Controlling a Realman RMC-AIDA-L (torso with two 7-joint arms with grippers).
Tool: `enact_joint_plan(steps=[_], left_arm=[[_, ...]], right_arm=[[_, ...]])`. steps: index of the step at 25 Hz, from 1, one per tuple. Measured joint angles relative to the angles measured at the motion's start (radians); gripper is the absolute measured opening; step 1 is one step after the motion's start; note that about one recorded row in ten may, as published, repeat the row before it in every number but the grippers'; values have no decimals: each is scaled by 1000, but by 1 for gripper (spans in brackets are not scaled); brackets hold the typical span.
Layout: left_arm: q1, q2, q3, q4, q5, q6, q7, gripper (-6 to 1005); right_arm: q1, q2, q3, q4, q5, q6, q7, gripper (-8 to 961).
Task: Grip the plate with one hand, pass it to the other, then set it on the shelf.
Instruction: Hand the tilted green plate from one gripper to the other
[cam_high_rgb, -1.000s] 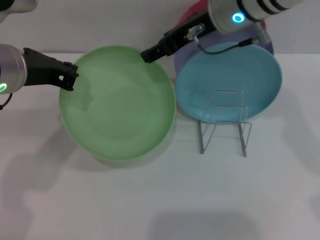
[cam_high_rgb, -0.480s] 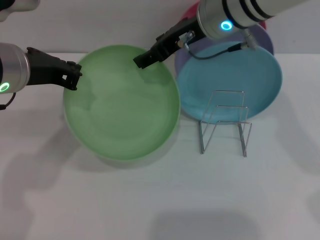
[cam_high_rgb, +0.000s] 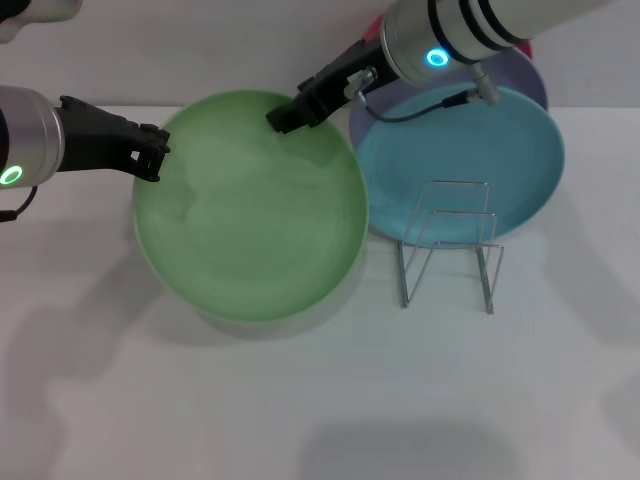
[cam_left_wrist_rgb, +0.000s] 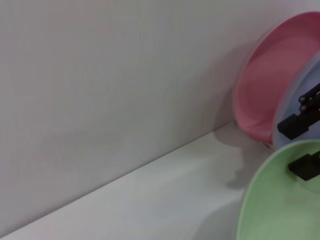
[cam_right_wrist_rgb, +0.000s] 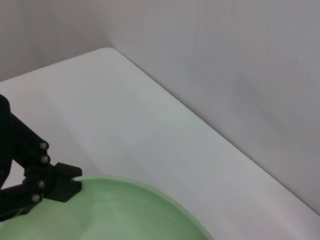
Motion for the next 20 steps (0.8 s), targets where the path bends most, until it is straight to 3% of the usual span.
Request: enact_joint_plan(steps=[3, 13, 20], left_arm=[[0, 0, 0, 0, 0, 0, 0, 61], [0, 0, 1, 0, -1, 2, 0, 65], [1, 0, 5, 0, -5, 8, 0, 68]], right_arm=[[-6, 1, -3, -2, 5, -6, -40, 647], [-36, 10, -1, 9, 18, -15, -70, 201], [-101, 16, 8, 102, 19, -16, -76, 106]])
